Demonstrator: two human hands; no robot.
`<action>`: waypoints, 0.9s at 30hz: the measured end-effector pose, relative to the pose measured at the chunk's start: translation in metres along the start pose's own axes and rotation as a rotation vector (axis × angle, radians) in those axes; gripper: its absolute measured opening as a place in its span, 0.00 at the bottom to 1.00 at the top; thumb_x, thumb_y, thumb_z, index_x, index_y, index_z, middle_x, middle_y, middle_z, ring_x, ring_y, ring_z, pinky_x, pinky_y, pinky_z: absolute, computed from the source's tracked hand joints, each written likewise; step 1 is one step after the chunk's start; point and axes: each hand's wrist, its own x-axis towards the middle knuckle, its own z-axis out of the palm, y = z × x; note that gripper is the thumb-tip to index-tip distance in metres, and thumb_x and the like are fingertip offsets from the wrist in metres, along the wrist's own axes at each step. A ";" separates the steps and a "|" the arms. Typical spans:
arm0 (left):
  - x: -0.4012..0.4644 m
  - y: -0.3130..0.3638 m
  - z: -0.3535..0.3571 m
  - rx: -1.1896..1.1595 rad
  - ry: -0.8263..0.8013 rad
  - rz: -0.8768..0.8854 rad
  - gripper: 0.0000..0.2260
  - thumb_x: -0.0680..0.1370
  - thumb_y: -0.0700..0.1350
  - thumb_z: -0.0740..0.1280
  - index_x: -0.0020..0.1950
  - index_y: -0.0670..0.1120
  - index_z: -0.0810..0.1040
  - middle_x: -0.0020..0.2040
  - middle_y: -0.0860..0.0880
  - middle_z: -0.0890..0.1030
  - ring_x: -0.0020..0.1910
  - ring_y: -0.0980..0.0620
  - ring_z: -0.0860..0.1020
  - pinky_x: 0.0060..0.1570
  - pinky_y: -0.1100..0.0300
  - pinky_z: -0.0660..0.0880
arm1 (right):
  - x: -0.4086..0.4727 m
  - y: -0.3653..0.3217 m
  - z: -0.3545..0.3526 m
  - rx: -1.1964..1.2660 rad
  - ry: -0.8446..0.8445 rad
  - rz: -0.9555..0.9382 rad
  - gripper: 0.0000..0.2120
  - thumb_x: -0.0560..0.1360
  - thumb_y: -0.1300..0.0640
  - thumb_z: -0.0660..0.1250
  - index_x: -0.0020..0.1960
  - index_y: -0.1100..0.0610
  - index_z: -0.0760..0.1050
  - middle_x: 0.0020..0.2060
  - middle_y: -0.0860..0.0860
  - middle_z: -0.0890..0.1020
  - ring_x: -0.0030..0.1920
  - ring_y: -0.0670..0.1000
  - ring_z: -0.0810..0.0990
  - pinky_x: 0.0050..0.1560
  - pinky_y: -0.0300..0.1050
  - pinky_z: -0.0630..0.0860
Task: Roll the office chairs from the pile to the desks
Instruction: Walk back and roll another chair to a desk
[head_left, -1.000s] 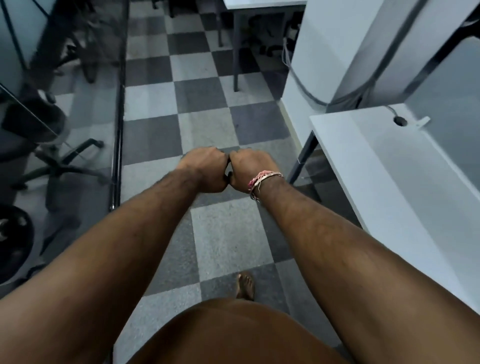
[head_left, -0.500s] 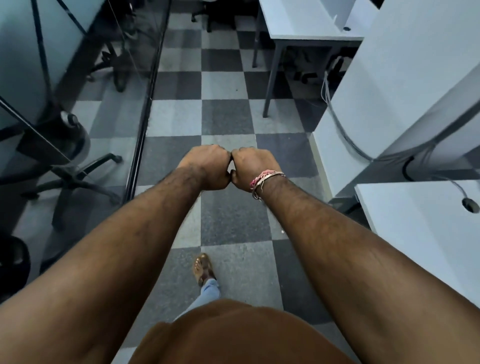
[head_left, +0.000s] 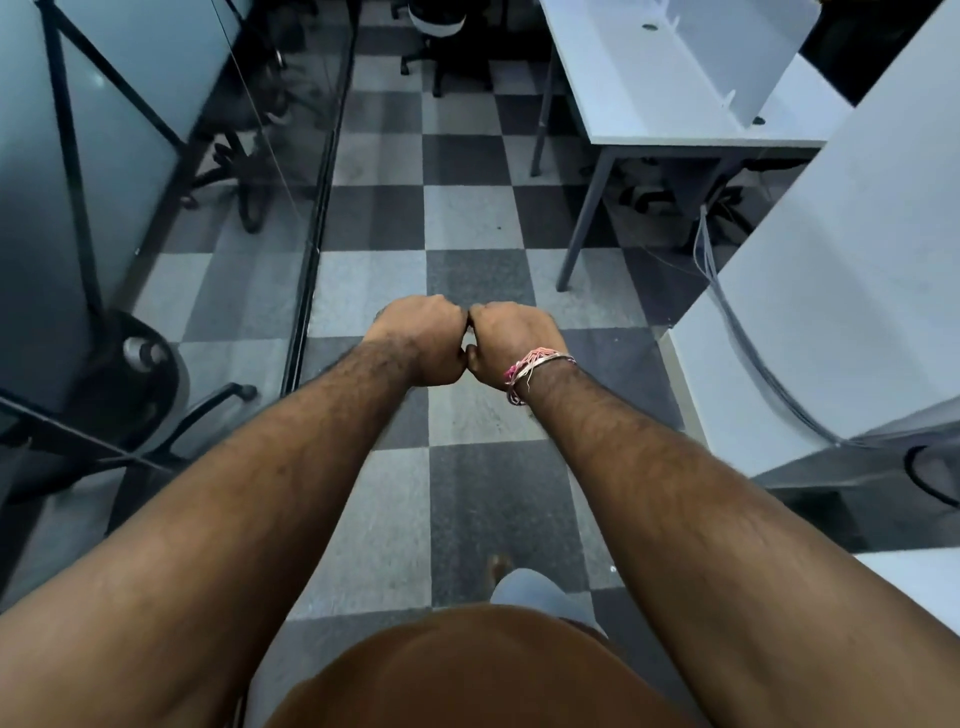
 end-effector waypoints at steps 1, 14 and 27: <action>0.026 -0.016 0.000 -0.003 -0.007 -0.010 0.11 0.77 0.50 0.66 0.57 0.50 0.80 0.48 0.49 0.83 0.42 0.47 0.78 0.46 0.47 0.83 | 0.030 0.003 0.005 0.001 -0.007 -0.010 0.13 0.75 0.50 0.64 0.58 0.52 0.76 0.51 0.50 0.82 0.52 0.54 0.81 0.41 0.46 0.70; 0.323 -0.164 -0.060 0.053 0.016 -0.081 0.13 0.78 0.53 0.67 0.60 0.50 0.81 0.49 0.49 0.83 0.46 0.46 0.82 0.47 0.49 0.83 | 0.370 0.092 0.021 -0.010 0.033 -0.114 0.12 0.75 0.49 0.65 0.56 0.52 0.76 0.48 0.49 0.82 0.47 0.54 0.81 0.39 0.46 0.71; 0.616 -0.326 -0.088 -0.003 0.040 -0.067 0.10 0.79 0.52 0.67 0.55 0.50 0.81 0.48 0.50 0.83 0.42 0.48 0.78 0.46 0.51 0.81 | 0.692 0.162 0.049 -0.042 -0.012 -0.081 0.12 0.76 0.51 0.64 0.58 0.54 0.75 0.52 0.51 0.82 0.53 0.56 0.80 0.41 0.48 0.70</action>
